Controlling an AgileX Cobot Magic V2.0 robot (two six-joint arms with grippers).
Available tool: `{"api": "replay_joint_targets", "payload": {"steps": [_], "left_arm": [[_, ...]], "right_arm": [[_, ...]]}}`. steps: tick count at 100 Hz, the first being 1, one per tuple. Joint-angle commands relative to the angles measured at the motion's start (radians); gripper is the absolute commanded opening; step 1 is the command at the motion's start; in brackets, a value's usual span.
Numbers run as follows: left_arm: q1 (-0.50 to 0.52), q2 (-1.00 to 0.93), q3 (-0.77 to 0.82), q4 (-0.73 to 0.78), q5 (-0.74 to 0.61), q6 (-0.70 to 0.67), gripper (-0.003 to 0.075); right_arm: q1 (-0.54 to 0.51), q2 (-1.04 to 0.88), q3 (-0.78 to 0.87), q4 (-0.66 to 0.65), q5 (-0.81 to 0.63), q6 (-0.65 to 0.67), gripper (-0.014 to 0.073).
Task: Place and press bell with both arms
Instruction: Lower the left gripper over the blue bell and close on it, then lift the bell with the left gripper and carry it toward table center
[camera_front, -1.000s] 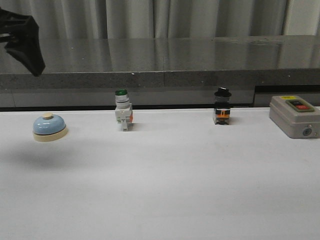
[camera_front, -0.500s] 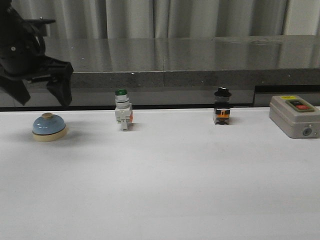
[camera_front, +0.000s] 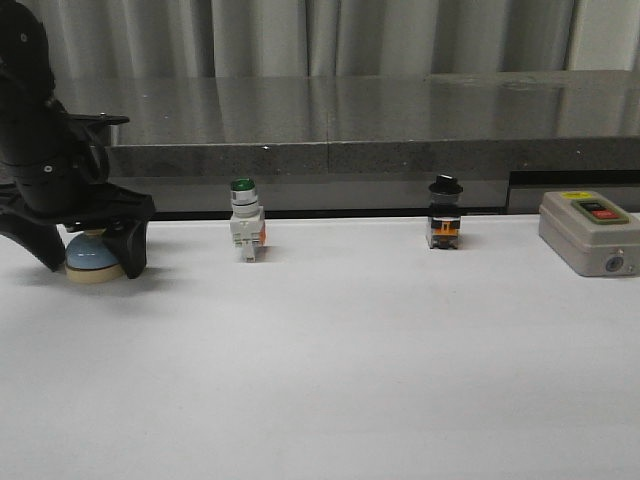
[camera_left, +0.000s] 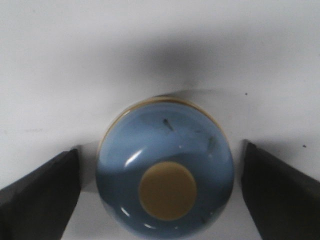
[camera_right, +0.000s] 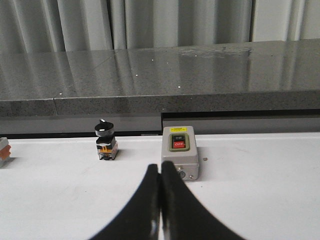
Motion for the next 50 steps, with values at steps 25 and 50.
{"api": "replay_joint_targets", "payload": {"steps": [25,50], "left_arm": [[-0.006,-0.044,-0.025,0.000,-0.022,-0.002,0.0206],[-0.008,-0.098,-0.092,0.000,0.117,-0.002,0.0011]], "right_arm": [[-0.005,-0.016,-0.016,-0.011,-0.084,-0.013,-0.0060],[-0.005,-0.016,-0.016,-0.011,-0.084,-0.013,-0.0060]]}}
